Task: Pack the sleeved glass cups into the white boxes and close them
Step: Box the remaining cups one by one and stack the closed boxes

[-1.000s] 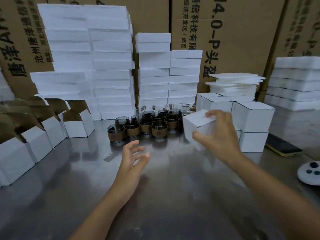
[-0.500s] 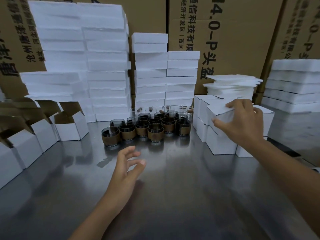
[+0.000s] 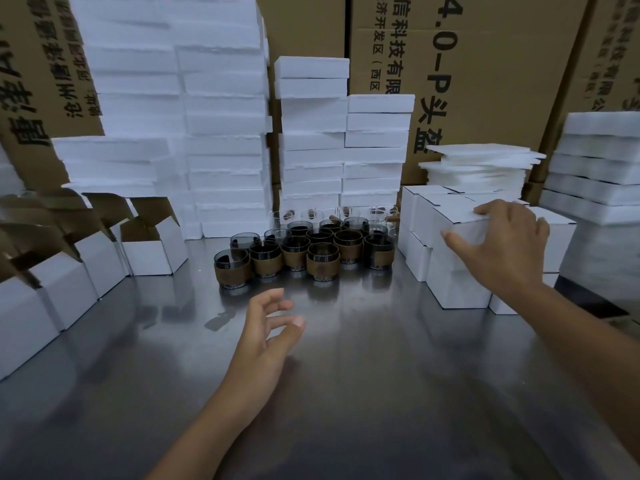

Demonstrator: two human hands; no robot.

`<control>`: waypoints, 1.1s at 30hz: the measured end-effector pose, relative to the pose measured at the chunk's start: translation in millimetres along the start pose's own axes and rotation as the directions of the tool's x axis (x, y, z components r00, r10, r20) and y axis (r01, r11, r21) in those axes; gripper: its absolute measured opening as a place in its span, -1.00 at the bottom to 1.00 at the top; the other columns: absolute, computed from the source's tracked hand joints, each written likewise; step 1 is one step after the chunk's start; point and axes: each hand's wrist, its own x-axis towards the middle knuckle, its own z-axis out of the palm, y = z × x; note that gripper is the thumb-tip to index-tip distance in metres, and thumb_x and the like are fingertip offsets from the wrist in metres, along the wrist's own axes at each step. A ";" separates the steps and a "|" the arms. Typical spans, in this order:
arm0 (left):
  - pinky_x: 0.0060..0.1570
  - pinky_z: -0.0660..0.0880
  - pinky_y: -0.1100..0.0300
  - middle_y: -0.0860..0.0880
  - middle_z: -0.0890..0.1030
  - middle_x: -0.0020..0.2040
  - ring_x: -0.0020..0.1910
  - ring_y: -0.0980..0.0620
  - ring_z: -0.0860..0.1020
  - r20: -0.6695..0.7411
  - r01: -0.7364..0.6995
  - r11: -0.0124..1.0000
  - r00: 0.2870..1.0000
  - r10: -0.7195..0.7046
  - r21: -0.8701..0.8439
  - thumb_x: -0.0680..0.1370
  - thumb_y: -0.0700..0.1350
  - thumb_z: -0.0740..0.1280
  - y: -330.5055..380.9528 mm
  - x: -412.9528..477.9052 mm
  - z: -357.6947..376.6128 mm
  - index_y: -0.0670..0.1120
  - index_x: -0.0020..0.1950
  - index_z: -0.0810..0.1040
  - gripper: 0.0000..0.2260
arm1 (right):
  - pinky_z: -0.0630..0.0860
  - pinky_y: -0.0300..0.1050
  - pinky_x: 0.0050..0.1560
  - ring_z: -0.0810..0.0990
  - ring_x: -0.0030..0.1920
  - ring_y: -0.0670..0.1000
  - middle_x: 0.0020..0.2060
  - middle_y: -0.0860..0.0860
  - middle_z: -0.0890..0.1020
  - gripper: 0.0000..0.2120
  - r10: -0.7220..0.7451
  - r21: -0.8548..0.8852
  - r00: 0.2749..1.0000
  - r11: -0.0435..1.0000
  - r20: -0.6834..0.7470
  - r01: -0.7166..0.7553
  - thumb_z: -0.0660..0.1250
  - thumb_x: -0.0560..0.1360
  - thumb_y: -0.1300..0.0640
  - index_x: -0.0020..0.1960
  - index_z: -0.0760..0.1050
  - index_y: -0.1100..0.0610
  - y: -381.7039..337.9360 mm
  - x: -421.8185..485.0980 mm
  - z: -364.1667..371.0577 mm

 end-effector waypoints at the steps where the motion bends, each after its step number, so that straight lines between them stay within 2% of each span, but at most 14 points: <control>1: -0.06 0.43 0.33 0.10 0.50 0.14 0.03 0.26 0.54 0.000 -0.001 1.000 1.000 0.001 0.000 0.54 -0.18 0.30 -0.1 0.2 0.0 0.09 0.21 0.37 -0.69 | 0.04 0.17 0.40 0.30 0.34 0.19 0.19 0.19 0.46 -0.45 0.004 -0.007 1.000 1.000 0.006 -0.003 0.38 0.39 -0.18 0.19 0.41 0.18 0.8 -0.7 -0.1; 6: -0.11 0.44 0.44 0.10 0.49 0.15 0.02 0.27 0.53 0.030 -0.006 1.000 1.000 0.006 -0.007 0.55 -0.09 0.33 1.0 -1.0 0.8 0.10 0.22 0.35 -0.71 | -0.08 0.22 0.44 0.12 0.48 0.13 0.30 0.15 0.44 -0.45 0.004 -0.046 1.000 0.999 0.022 -0.003 0.32 0.44 -0.21 0.23 0.41 0.17 4.8 -5.8 -2.2; 12: -0.15 0.39 0.54 0.08 0.49 0.15 -0.01 0.30 0.52 0.045 -0.014 1.000 0.999 0.014 -0.007 0.55 -0.16 0.29 5.2 -2.6 1.3 0.10 0.19 0.34 -0.73 | -0.09 0.23 0.43 0.07 0.50 0.09 0.38 0.12 0.34 -0.36 -0.044 -0.131 0.987 0.989 0.153 0.064 0.28 0.44 -0.25 0.32 0.30 0.17 8.3 -7.7 -5.5; 18: -0.17 0.39 0.54 0.12 0.49 0.11 -0.05 0.33 0.52 0.068 -0.002 1.000 0.998 0.004 -0.023 0.55 -0.13 0.29 7.2 -3.1 0.7 0.11 0.17 0.35 -0.74 | -0.08 0.24 0.43 0.05 0.50 0.11 0.40 0.14 0.32 -0.33 -0.039 -0.203 0.980 0.976 0.197 0.080 0.24 0.45 -0.26 0.37 0.26 0.18 4.5 -4.3 -8.3; 21: -0.19 0.40 0.54 0.17 0.49 0.08 -0.10 0.35 0.53 0.075 0.009 0.999 0.997 -0.007 -0.034 0.56 -0.11 0.30 7.7 -3.8 -0.8 0.13 0.16 0.36 -0.76 | -0.08 0.26 0.42 0.04 0.50 0.12 0.40 0.16 0.33 -0.36 -0.024 -0.187 0.978 0.980 0.206 0.064 0.28 0.46 -0.20 0.36 0.29 0.19 -2.2 -4.6 -10.0; 23: -0.18 0.40 0.54 0.23 0.50 0.04 -0.11 0.35 0.53 0.077 0.014 0.999 0.997 -0.011 -0.037 0.54 -0.03 0.32 8.2 -4.4 -1.2 0.13 0.14 0.38 -0.78 | -0.09 0.27 0.42 0.01 0.51 0.12 0.39 0.17 0.33 -0.41 -0.042 -0.164 0.976 0.983 0.212 0.077 0.32 0.47 -0.12 0.35 0.30 0.19 -9.4 -8.9 -11.9; 26: -0.16 0.42 0.51 0.32 0.53 -0.04 -0.09 0.32 0.53 0.072 0.017 1.000 0.997 -0.015 -0.021 0.40 0.08 0.29 8.4 -4.7 -1.4 0.16 0.11 0.41 -0.71 | -0.04 0.26 0.41 0.06 0.50 0.15 0.37 0.18 0.36 -0.48 -0.179 -0.096 0.974 0.976 0.140 0.193 0.38 0.46 0.03 0.33 0.33 0.21 -31.3 -18.8 -17.6; 29: -0.17 0.43 0.48 0.28 0.56 -0.05 -0.08 0.31 0.54 0.072 0.031 0.999 0.997 -0.031 -0.007 0.42 0.08 0.31 7.3 -4.4 -2.0 0.18 0.08 0.45 -0.76 | 0.26 0.17 0.27 0.41 0.27 0.21 0.15 0.17 0.54 -0.59 -0.425 0.135 0.904 0.899 0.034 0.418 0.43 0.41 0.14 0.22 0.45 0.20 -72.4 -41.0 -24.3; 31: -0.16 0.44 0.46 0.21 0.58 -0.04 -0.09 0.31 0.54 0.059 0.024 1.000 0.998 -0.023 -0.008 0.53 -0.03 0.33 7.7 -4.2 -1.9 0.14 0.07 0.48 -0.86 | 0.34 0.04 0.14 0.52 0.11 0.14 0.02 0.06 0.60 -0.65 -0.540 0.245 0.835 0.828 0.103 0.505 0.43 0.40 0.11 0.16 0.50 0.13 -99.9 -66.5 -19.6; 33: -0.17 0.42 0.49 0.14 0.59 -0.04 -0.11 0.32 0.55 -0.001 -0.005 1.000 1.000 0.005 -0.007 0.55 -0.15 0.32 8.6 -2.7 -3.7 0.06 0.05 0.52 -0.87 | 0.27 -0.11 0.13 0.49 0.12 0.01 0.05 -0.06 0.58 -0.69 -0.589 0.311 0.769 0.800 0.247 0.513 0.36 0.45 0.02 0.18 0.48 0.02 -120.2 -93.9 -4.2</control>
